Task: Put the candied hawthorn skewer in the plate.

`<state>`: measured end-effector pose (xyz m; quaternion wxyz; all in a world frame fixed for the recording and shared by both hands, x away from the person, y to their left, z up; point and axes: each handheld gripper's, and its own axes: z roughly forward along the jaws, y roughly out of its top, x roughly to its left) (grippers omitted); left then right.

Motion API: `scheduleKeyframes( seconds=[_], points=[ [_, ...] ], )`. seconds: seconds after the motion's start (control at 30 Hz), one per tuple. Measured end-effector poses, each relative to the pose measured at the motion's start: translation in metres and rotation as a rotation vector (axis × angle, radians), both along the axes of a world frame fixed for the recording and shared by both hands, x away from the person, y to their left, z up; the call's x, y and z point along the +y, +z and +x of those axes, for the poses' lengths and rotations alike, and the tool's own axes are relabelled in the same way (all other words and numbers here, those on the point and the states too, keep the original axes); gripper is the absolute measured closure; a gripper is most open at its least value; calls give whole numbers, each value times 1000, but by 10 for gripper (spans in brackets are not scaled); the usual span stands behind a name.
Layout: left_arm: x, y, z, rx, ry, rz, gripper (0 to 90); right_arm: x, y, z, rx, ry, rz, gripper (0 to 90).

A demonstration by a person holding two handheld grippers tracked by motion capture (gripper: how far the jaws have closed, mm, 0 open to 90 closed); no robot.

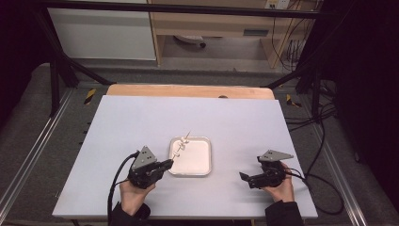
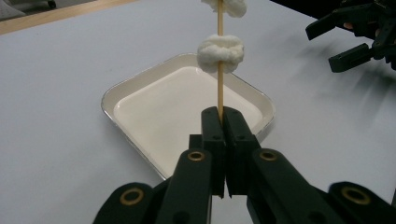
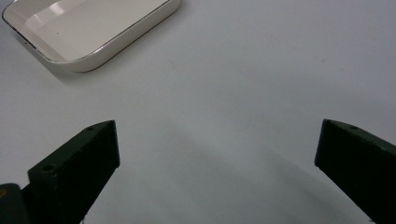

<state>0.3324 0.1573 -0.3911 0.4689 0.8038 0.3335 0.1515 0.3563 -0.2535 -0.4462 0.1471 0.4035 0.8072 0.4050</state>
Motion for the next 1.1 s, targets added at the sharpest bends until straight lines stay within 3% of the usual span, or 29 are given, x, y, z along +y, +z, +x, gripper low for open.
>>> scheduleKeyframes(
  seconds=[0.43,1.1],
  points=[
    [-15,1,29,44,14,50,883,-2,0,-2,-6,11,-6,5],
    [-43,-29,52,125,73,200,884,-4,-3,-2,11,8,10,5]
  ],
)
